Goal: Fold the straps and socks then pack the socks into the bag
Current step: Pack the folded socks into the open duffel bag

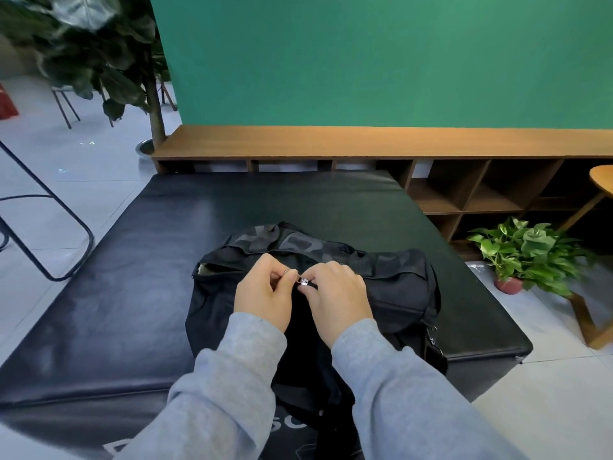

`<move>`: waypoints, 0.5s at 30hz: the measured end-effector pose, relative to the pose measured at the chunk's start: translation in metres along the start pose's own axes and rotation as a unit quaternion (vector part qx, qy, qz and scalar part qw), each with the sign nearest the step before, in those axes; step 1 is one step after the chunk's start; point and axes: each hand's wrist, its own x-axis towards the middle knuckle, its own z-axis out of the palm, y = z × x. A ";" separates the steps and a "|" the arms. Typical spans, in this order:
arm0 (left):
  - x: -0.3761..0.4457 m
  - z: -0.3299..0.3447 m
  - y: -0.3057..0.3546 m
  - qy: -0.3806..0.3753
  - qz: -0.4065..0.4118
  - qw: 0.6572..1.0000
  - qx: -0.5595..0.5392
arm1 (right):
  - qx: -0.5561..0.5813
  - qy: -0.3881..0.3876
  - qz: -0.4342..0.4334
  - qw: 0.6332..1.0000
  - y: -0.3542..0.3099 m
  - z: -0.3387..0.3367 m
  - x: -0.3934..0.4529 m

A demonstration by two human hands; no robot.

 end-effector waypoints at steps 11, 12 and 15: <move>0.043 -0.042 -0.052 0.137 -0.102 0.984 0.048 | 0.065 0.035 0.025 0.997 0.012 -0.006 -0.015; 0.046 -0.046 -0.058 0.138 -0.126 0.981 0.043 | 0.063 0.041 0.026 0.997 0.011 -0.006 -0.014; 0.054 -0.057 -0.077 0.141 -0.185 0.972 0.032 | 0.060 0.054 0.028 0.996 0.010 -0.004 -0.014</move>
